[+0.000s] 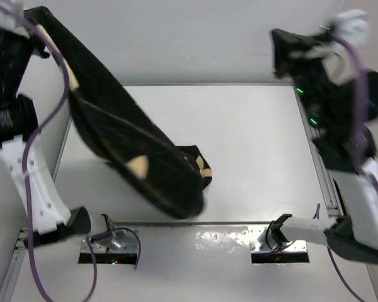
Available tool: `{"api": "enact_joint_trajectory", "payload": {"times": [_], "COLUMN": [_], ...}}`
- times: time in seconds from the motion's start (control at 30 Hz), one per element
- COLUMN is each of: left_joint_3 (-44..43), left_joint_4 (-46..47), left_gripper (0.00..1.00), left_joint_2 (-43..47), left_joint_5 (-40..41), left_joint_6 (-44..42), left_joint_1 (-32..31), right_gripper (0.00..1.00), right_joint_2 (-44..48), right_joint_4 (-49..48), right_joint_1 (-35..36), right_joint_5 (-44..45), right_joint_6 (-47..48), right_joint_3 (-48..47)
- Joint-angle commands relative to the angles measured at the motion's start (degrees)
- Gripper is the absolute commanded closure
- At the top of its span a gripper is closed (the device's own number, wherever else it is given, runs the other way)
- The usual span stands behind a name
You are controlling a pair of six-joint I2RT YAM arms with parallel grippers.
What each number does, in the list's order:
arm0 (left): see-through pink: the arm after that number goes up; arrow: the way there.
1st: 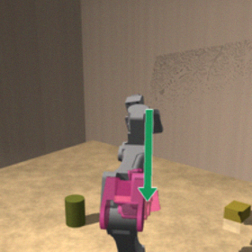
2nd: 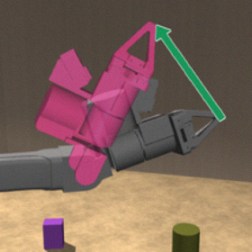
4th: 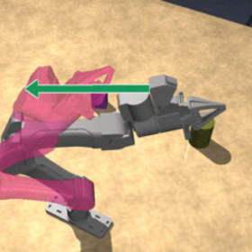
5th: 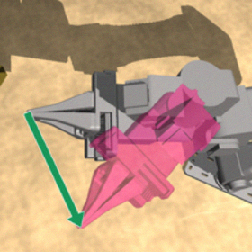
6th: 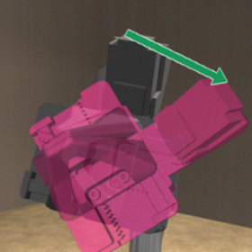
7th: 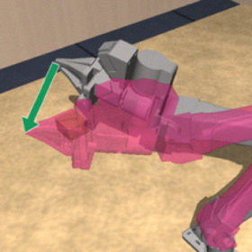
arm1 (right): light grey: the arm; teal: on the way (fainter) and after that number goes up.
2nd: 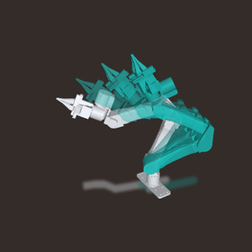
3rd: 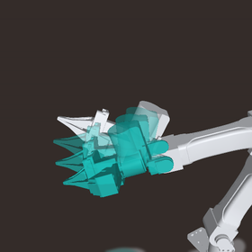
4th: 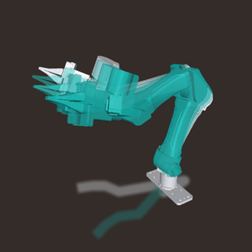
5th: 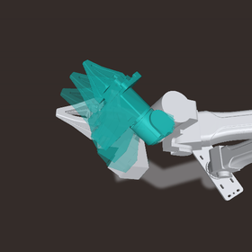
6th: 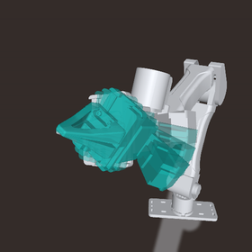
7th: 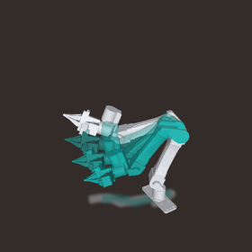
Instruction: Put the pillow into the pillowcase
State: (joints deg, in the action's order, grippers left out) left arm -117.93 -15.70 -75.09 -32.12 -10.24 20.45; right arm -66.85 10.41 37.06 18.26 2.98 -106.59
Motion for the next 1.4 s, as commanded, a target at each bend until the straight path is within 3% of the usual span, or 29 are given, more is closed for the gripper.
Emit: {"api": "enact_joint_trajectory", "payload": {"times": [0.0, 0.07, 0.13, 0.17, 0.23, 0.27, 0.33, 0.4, 0.5, 0.57, 0.63, 0.73, 0.87, 0.97, 1.1, 1.37], "left_joint_3": [-2.03, -4.41, -0.84, 1.45, 7.59, 8.41, 4.67, 1.84, -0.62, -1.34, -1.95, -2.13, -1.6, -1.17, -0.81, -0.02], "left_joint_4": [-6.44, -6.53, -4.35, -3.2, 0.48, 1.02, -1.42, -2.49, -2.13, -2.22, -2.14, -1.87, -1.18, -1.08, -1.35, -0.73], "left_gripper": [1.0, 1.0, 1.0, 1.0, 1.0, 1.0, 1.0, 1.0, 1.0, 1.0, 1.0, 1.0, 1.0, 1.0, 1.0, 1.0], "left_joint_2": [-6.12, -5.77, -2.53, -1.04, 4.06, 5.81, 5.31, 4.08, 4.07, 3.99, 3.9, 4.07, 4.6, 5.13, 5.3, 6.18], "left_joint_5": [4.79, 3.03, -0.29, -1.18, -1.72, -1.55, 0.2, 2.14, 4.34, 3.56, 2.33, 2.15, 1.8, 2.15, 2.59, 2.41], "left_joint_6": [-3.38, -4.17, -5.05, -5.14, -4.53, -4.09, -0.85, 1.87, 5.21, 6.98, 8.21, 8.57, 9.62, 9.63, 8.92, 8.84], "left_joint_1": [0.12, -0.49, -1.89, -2.25, -3.56, -3.66, -3.66, -3.84, -3.31, -2.43, -1.47, -0.67, 0.03, 0.21, 0.38, 1.26], "right_gripper": [1.0, 1.0, 0.97, 0.76, 0.5, 0.34, 0.24, 0.13, 0.09, 0.09, 0.11, 0.17, 0.25, 0.25, 0.25, 0.15], "right_joint_2": [-9.77, -11.54, -12.34, -11.82, -9.98, -9.45, -8.56, -8.82, -9.09, -7.51, -6.02, -4.61, -6.1, -5.31, -4.6, -10.75], "right_joint_4": [6.54, 9.95, 12.95, 14.97, 15.69, 14.82, 12.1, 7.53, 1.99, -6.25, -18.07, -26.65, -19.57, -19.2, -21.22, -27.81], "right_joint_1": [-2.07, -2.08, -2.08, -1.9, 0.81, 5.26, 10.46, 16.71, 21.54, 22.79, 22.88, 24.54, 31.91, 38.68, 41.51, 41.96], "right_joint_5": [-0.49, -3.65, -12.78, -17.08, -28.47, -30.11, -26.64, -24.07, -23.62, -25.98, -30.02, -31.71, -31.1, -31.53, -30.92, -30.39], "right_joint_6": [-1.4, -2.19, -4.63, -5.7, -5.01, -3.44, -3.42, -5.52, -12.72, -22.8, -32.98, -41.02, -34.91, -28.67, -28.73, -32.25], "right_joint_3": [-6.07, -11.61, -11.37, -6.67, 4.73, 8.29, 17.15, 20.26, 25.09, 29.22, 36.58, 42.32, 39.18, 42.32, 45.93, 44.98]}}
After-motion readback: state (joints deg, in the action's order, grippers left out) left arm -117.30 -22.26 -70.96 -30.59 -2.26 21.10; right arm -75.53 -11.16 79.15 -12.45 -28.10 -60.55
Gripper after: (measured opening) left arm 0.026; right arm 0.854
